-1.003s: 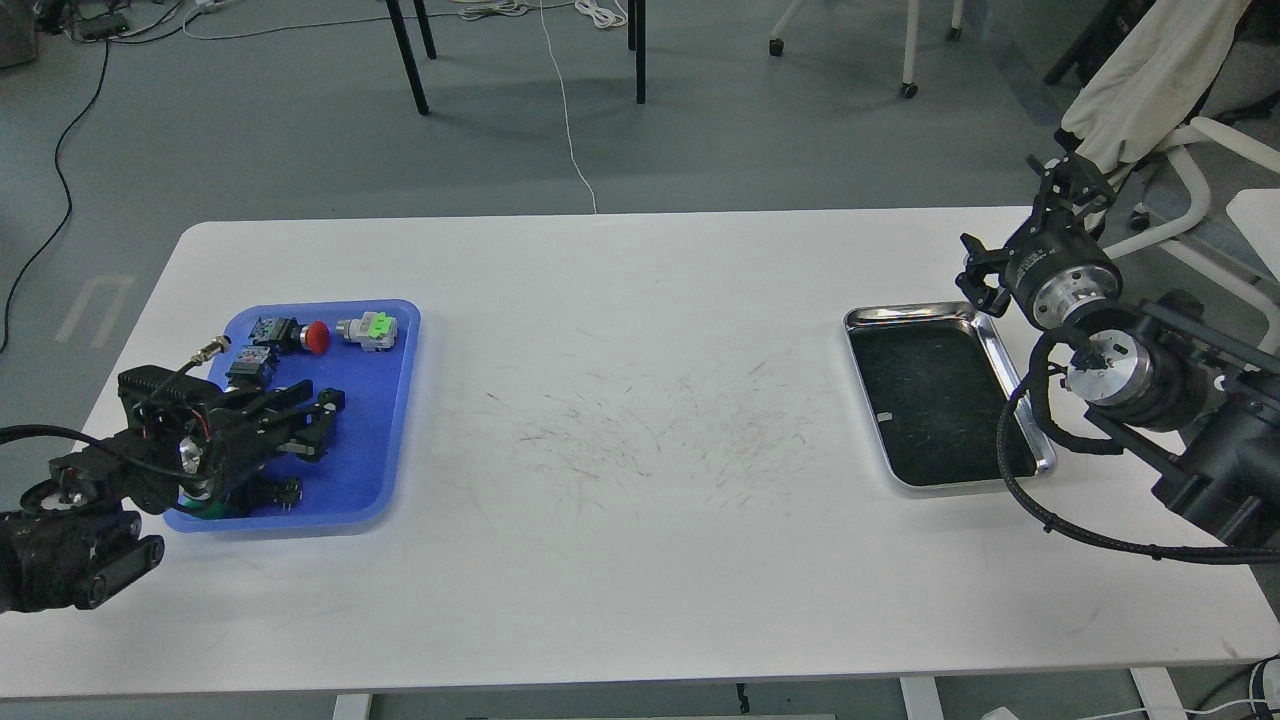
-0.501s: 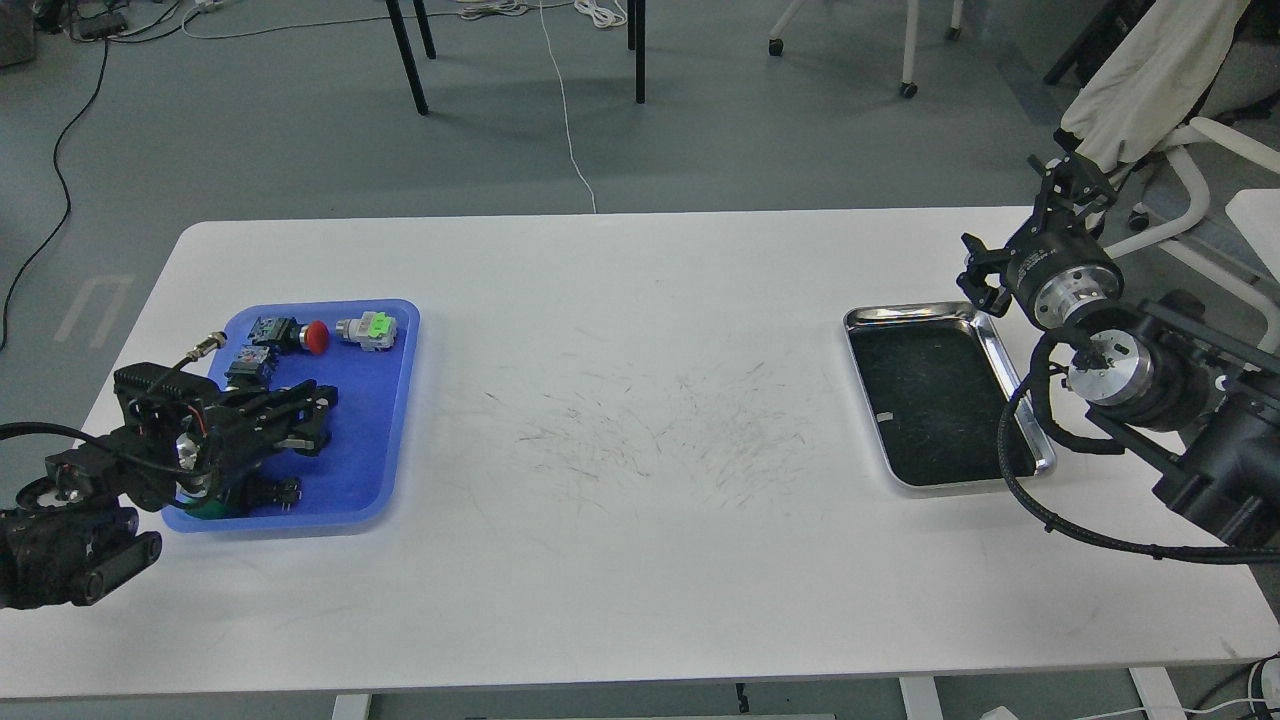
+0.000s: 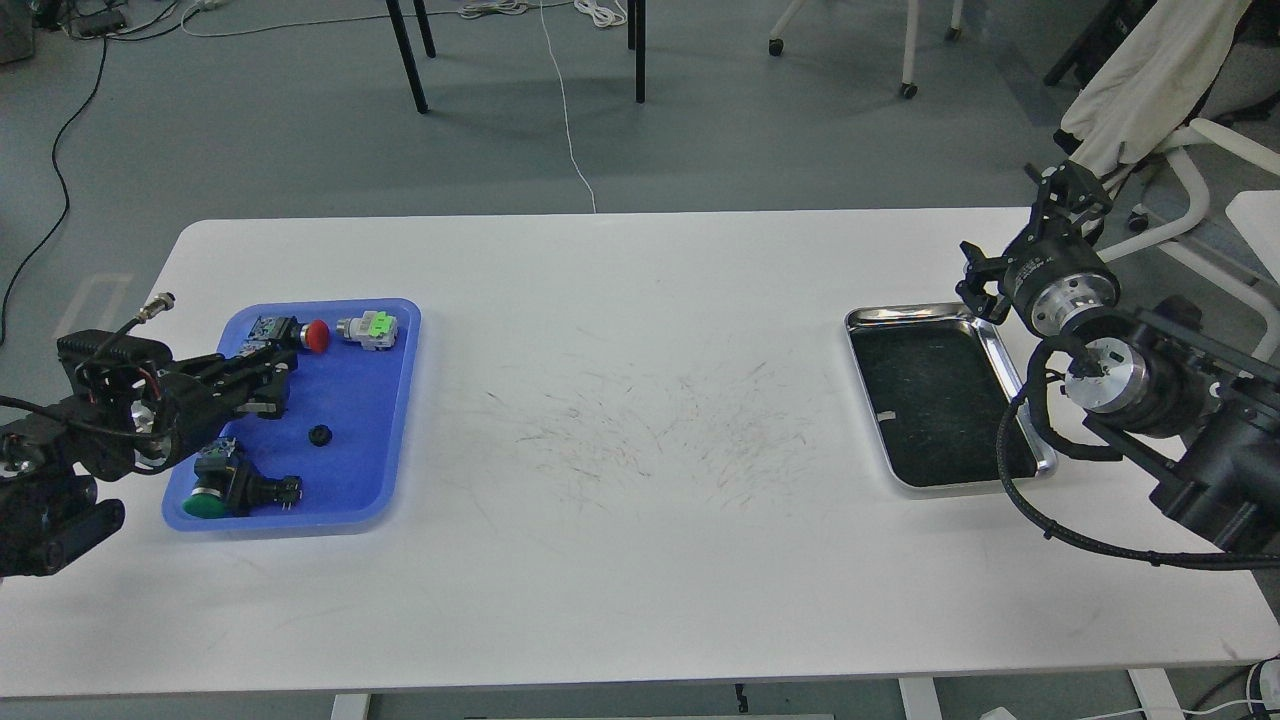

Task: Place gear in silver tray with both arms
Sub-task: 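Lift the black gear and carry it toward the silver tray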

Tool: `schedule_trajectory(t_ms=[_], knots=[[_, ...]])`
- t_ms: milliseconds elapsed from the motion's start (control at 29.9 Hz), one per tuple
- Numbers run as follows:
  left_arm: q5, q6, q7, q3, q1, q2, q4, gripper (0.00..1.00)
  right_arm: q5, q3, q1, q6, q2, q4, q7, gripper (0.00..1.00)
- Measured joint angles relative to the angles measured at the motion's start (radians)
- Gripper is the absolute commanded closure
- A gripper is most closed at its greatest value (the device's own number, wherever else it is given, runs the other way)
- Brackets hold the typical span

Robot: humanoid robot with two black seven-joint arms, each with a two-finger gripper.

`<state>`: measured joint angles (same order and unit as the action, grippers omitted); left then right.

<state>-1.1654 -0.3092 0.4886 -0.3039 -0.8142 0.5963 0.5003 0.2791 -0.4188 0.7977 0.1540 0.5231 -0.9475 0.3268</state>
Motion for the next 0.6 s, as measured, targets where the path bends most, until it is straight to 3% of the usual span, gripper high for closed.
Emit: schedule_trajectory(t_ms=[267, 602], knots=[[0.004, 0.014, 0.0, 0.001, -0.155, 0.087, 0.172, 0.94, 0.0, 0.0, 0.0, 0.0, -0.001, 0.0, 0.0, 0.01], [-0.058, 0.077, 0.0, -0.007, -0.315, 0.028, 0.292, 1.0, 0.0, 0.048, 0.013, 0.013, -0.003, -0.003, 0.0, 0.01]])
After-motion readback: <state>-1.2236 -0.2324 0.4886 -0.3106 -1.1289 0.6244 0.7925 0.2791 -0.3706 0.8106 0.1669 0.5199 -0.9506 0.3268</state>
